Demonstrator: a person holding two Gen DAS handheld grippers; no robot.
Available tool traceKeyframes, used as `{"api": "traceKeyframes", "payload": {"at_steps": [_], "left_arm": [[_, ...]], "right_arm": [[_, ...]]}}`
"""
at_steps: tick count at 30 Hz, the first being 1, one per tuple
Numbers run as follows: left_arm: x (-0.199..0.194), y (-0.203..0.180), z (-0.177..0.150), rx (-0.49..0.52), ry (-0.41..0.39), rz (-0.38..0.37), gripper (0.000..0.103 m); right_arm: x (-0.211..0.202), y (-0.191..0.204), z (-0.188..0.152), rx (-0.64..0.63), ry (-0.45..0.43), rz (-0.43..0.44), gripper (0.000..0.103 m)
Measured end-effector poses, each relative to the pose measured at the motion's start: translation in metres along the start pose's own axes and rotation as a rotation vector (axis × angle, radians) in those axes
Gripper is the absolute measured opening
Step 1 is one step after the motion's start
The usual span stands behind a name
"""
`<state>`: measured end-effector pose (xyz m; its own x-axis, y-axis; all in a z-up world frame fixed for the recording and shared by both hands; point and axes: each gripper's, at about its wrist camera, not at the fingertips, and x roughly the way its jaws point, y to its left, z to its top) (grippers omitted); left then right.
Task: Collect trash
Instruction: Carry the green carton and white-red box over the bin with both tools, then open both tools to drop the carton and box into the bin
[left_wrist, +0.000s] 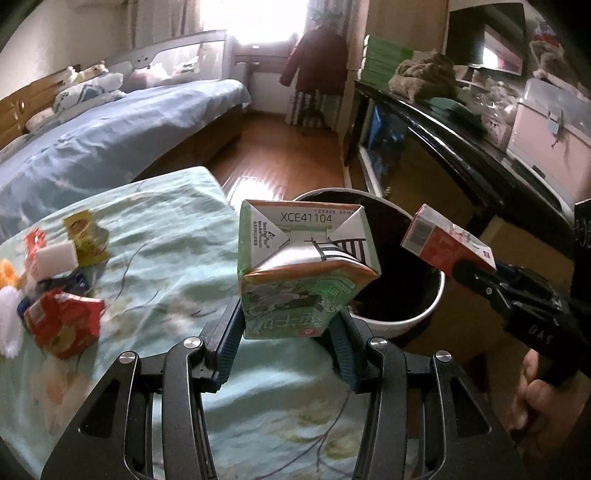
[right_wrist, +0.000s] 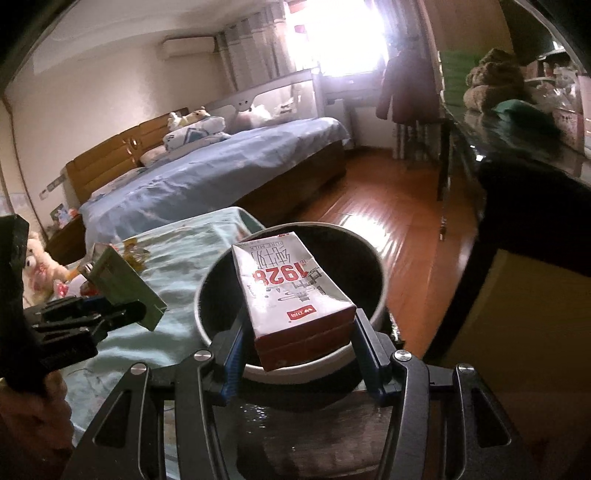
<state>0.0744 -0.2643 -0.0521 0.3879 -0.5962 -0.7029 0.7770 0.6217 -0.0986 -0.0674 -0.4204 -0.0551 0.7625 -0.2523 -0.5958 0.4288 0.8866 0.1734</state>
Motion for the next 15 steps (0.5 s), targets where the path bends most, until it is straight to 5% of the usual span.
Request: {"api": "traceKeyframes", "payload": {"at_steps": [15], "left_arm": [[0.030, -0.024, 0.019, 0.058, 0.038, -0.022, 0.045]], "right_arm": [[0.017, -0.014, 0.007, 0.014, 0.024, -0.022, 0.053]]}}
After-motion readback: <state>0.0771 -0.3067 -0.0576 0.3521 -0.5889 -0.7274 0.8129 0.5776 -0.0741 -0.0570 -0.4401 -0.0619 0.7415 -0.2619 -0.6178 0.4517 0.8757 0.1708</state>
